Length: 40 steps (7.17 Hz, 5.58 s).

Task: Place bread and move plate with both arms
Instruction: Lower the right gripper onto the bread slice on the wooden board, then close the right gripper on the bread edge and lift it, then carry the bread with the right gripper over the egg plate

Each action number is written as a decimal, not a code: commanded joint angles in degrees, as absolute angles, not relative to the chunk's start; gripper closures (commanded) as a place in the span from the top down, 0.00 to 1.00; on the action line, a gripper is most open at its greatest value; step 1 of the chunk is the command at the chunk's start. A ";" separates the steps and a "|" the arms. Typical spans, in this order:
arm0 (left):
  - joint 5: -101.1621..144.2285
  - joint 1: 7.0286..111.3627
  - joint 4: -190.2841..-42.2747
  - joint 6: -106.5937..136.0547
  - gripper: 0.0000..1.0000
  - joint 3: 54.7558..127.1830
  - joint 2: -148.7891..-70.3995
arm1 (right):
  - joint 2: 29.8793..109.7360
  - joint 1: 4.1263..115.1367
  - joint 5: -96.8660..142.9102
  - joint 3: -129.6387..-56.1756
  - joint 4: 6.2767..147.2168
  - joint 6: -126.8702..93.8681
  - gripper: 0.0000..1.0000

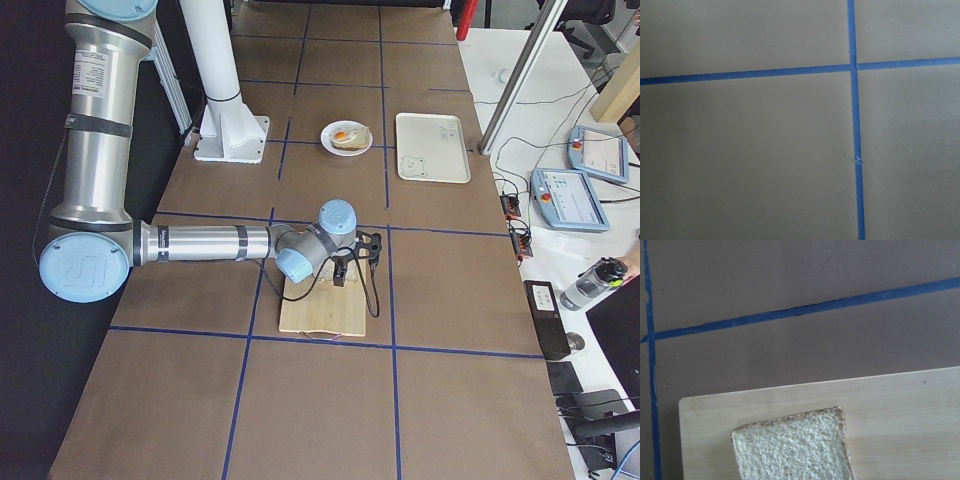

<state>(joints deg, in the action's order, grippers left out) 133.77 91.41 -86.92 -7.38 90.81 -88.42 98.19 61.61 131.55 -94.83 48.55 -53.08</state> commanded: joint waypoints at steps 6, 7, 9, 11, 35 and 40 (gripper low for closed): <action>133.77 91.41 -86.92 -7.47 1.00 90.79 -88.51 | 98.09 59.15 130.52 -90.53 48.25 -54.23 0.63; 133.77 91.41 -86.92 -7.47 1.00 90.79 -88.51 | 98.00 59.06 130.52 -90.44 48.34 -54.23 0.63; 133.77 91.32 -86.92 -7.47 1.00 90.79 -88.51 | 97.91 58.71 130.43 -90.44 48.34 -54.23 0.62; 133.77 91.41 -86.92 -7.47 1.00 90.79 -88.51 | 97.82 58.36 130.43 -90.35 48.34 -54.23 0.53; 133.86 91.32 -86.84 -7.29 1.00 90.00 -88.51 | 72.02 50.09 125.25 -99.13 33.22 -93.98 0.00; 133.86 91.32 -86.84 -7.38 1.00 89.74 -88.51 | 64.52 26.55 95.63 -93.89 34.54 -95.98 0.00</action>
<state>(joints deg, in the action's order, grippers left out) 133.86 91.32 -86.84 -7.38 89.76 -88.51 66.23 29.03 98.21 -96.85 34.40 -96.36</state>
